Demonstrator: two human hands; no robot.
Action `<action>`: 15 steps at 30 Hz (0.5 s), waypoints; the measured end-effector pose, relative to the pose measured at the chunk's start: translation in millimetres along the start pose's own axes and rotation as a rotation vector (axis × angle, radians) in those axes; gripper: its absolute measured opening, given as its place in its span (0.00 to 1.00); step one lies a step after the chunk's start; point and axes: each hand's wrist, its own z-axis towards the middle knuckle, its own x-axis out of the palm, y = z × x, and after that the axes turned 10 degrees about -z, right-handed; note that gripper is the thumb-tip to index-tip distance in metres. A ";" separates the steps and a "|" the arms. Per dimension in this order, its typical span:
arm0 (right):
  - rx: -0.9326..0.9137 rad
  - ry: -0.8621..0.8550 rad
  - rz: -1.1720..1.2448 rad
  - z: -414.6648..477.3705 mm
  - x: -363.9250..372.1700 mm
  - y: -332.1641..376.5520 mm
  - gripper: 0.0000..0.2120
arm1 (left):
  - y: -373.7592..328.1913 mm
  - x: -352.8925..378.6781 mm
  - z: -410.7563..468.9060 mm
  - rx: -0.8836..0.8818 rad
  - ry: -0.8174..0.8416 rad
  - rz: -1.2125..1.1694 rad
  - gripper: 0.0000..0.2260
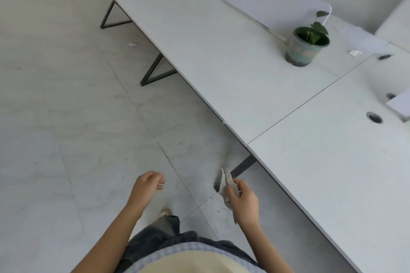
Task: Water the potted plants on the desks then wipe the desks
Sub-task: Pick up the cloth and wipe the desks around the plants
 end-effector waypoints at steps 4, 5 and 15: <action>0.044 -0.026 0.022 14.0 28.7 41.5 0.04 | -31.2 -27.6 47.5 0.016 0.058 -0.009 0.08; 0.064 -0.021 0.014 17.6 35.1 48.1 0.04 | -32.7 -31.3 56.1 -0.008 0.065 -0.004 0.08; 0.096 -0.037 0.016 106.6 36.7 96.4 0.02 | -75.4 -8.8 153.9 -0.105 0.152 0.077 0.07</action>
